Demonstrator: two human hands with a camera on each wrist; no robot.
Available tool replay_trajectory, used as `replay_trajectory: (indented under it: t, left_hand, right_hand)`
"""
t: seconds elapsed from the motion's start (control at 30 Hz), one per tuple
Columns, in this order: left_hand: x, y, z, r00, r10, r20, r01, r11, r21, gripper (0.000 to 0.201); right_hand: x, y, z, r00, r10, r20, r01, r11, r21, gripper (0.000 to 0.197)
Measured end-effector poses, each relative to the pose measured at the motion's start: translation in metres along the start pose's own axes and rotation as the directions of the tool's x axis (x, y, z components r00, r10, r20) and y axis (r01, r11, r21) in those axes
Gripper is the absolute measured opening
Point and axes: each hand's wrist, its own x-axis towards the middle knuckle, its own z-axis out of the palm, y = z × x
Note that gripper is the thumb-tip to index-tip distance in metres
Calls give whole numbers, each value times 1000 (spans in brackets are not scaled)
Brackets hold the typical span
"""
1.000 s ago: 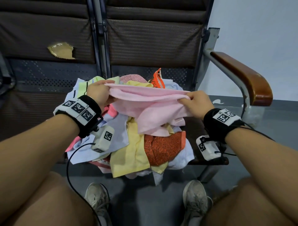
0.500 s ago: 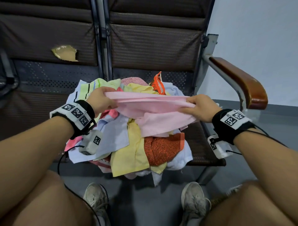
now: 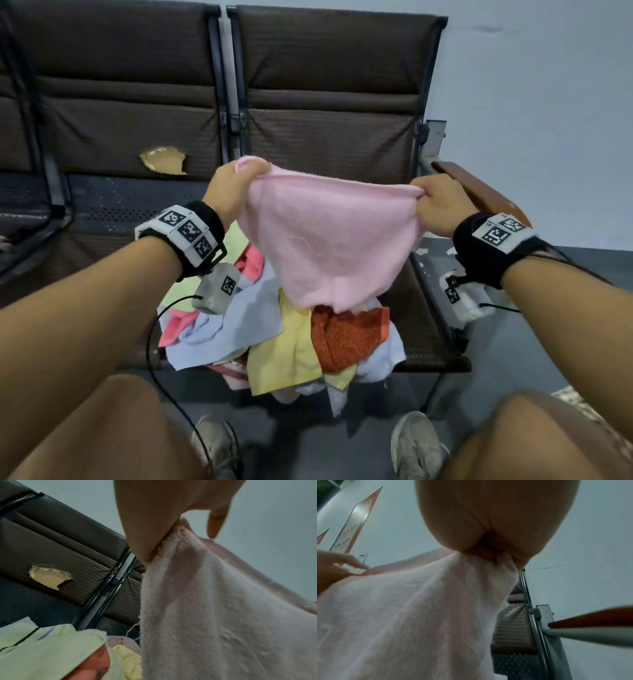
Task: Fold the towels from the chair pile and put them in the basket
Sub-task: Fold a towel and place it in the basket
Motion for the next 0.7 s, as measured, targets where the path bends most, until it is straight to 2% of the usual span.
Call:
replay_trajectory:
  t: [0.07,0.13,0.23,0.37,0.47,0.57,0.63,0.7]
  left_hand:
    - [0,18,-5,991,48,123,-44,998,-35,32]
    - [1,26,-10,984,20,179,-20,1000,-4,43]
    - [7,30,-16,995,-78,61,78,997,4,43]
    - [15,27,-19,996,-86,-23,85,996,-17,37]
    - [20,30,-15,988,-42,-151,42,999,-1,38]
    - [21,40,0,965,-19,-263,-6,995,-95,44]
    - [17,52,18,964,-22,-266,-22,987,-161,37]
    - [7,62,40,985,-20,-173,-23,969,-244,39]
  right_hand:
    - [6,-9,-21,998,-6,-60,10,998,68,19]
    - [8,-16,-38,998,-7,-70,17,990,139,29]
    - [9,-20,-53,1000,4,-5,-3,979,206,44]
    - [10,-22,-58,997,46,65,-67,929,363,52]
    - [12,-29,-56,986,140,89,-165,883,439,40]
    - [13,-44,-48,969,228,99,-247,838,487,28]
    - [12,-61,-42,953,274,127,-295,763,576,22]
    - [11,-75,-34,941,296,167,-331,683,651,28]
